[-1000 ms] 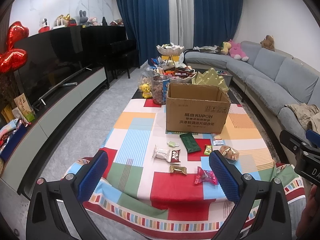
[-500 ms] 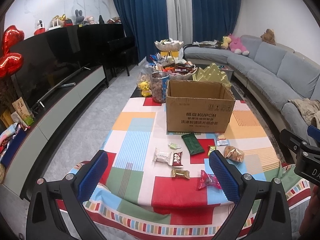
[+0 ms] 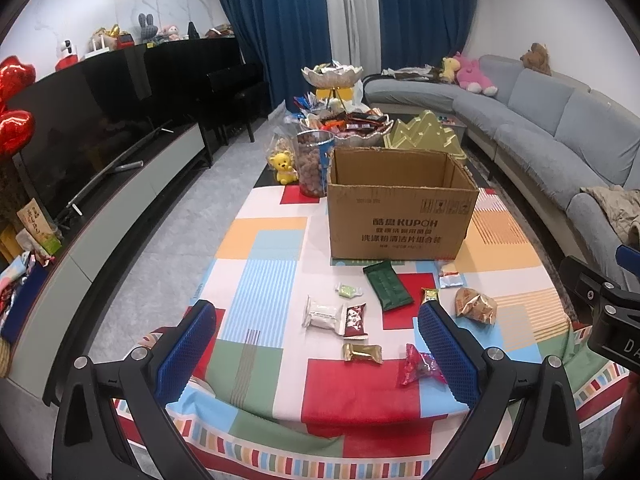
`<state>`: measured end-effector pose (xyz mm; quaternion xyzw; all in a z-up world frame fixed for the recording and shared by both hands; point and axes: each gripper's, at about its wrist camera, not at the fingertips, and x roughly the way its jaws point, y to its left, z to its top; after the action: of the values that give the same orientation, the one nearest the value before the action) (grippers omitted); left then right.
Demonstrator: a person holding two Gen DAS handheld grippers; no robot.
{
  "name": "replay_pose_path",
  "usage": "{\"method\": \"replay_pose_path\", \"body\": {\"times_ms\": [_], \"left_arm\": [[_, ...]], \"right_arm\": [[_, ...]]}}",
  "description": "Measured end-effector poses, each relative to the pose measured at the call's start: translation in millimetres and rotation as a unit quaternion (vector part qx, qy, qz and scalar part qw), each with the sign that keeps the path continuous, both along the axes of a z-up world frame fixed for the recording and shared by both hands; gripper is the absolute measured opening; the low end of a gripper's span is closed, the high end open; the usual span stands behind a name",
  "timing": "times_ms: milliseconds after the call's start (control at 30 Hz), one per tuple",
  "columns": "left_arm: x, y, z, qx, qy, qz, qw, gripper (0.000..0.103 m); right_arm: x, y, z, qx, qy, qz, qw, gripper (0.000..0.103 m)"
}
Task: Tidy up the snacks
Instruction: 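Grasp the gold-wrapped candy with the left tool while the right tool grasps red foil candy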
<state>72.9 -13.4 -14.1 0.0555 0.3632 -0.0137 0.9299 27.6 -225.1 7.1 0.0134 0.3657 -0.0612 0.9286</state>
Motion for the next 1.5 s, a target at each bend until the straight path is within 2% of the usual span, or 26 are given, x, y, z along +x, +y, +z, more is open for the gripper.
{"method": "replay_pose_path", "body": {"times_ms": [333,767,933,1333,1500], "left_arm": [[19.7,-11.3,-20.5,0.010,0.028,-0.013,0.9995,0.101],[44.4,-23.2,-65.9,0.018,0.080,-0.028,0.9963,0.101],[52.6,-28.6,-87.1,0.019,0.106,-0.040,0.9933,0.093],[71.0,-28.6,-123.9,0.018,0.140,-0.048,0.9888,0.090],[80.7,-29.6,-141.2,0.016,0.161,-0.051,0.9855,0.085]], "right_arm": [[20.0,-8.5,-18.8,0.010,0.034,-0.008,0.999,0.101],[40.7,-11.8,-55.4,0.001,0.072,-0.003,0.997,0.101],[48.1,-11.2,-71.9,-0.002,0.092,0.006,0.996,0.101],[60.6,3.4,-107.3,-0.007,0.136,0.042,0.990,0.101],[69.1,5.4,-124.9,-0.001,0.158,0.055,0.986,0.090]]}}
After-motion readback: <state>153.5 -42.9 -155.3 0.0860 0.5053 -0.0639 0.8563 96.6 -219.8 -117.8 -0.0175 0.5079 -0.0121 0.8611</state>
